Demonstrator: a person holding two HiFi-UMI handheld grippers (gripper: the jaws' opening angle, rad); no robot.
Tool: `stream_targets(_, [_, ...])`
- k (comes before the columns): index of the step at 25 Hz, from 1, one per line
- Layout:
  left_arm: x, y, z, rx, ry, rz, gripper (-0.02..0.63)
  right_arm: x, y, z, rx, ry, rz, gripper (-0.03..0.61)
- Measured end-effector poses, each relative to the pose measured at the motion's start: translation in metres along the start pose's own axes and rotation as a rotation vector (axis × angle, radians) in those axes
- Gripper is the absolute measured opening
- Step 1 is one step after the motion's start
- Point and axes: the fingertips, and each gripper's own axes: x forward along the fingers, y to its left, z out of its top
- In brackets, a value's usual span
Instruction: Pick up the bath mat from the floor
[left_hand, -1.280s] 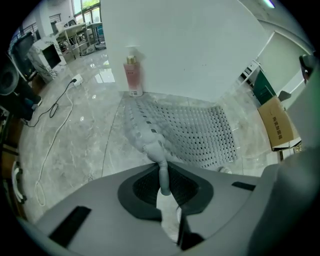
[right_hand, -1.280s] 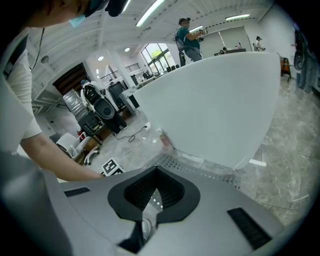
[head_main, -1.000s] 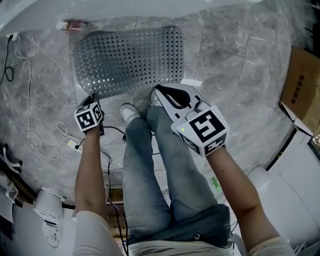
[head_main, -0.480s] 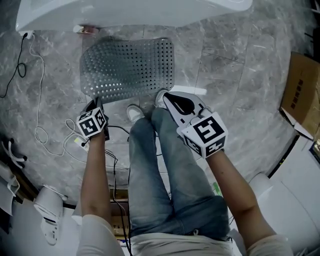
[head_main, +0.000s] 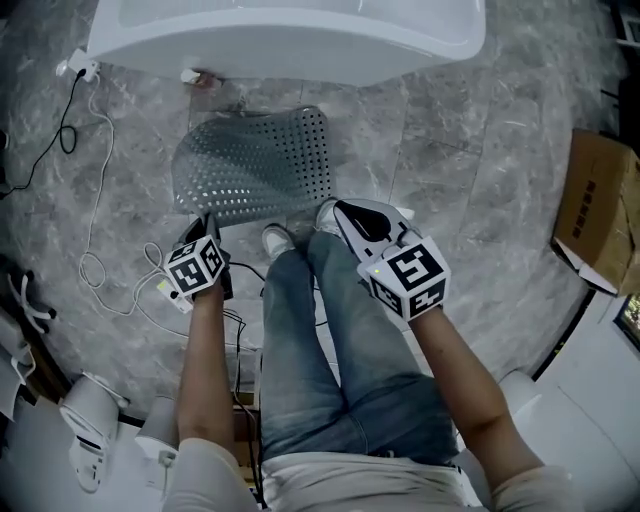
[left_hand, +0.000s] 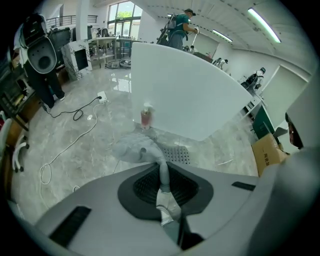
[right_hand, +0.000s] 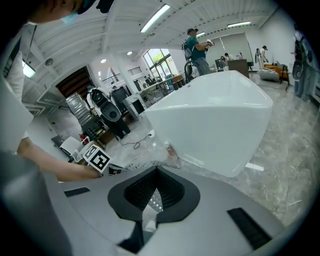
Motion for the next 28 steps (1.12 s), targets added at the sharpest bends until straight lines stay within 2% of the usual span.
stream_targets(8, [-0.067,0.002,0.045,-0.025,-0.095,0.011,0.041,-0.024,0.029,0.037,-0.034,-0.013,0.007,0.026])
stream_targets(20, [-0.156,0.012,0.075,-0.113,-0.190,0.006,0.040,-0.047,0.074,0.093,-0.092,-0.040,0.021,0.027])
stream_targets(28, [-0.209,0.003,0.099,-0.084,-0.218,-0.040,0.040,-0.058,0.117,0.136,-0.154,-0.058,0.059,0.026])
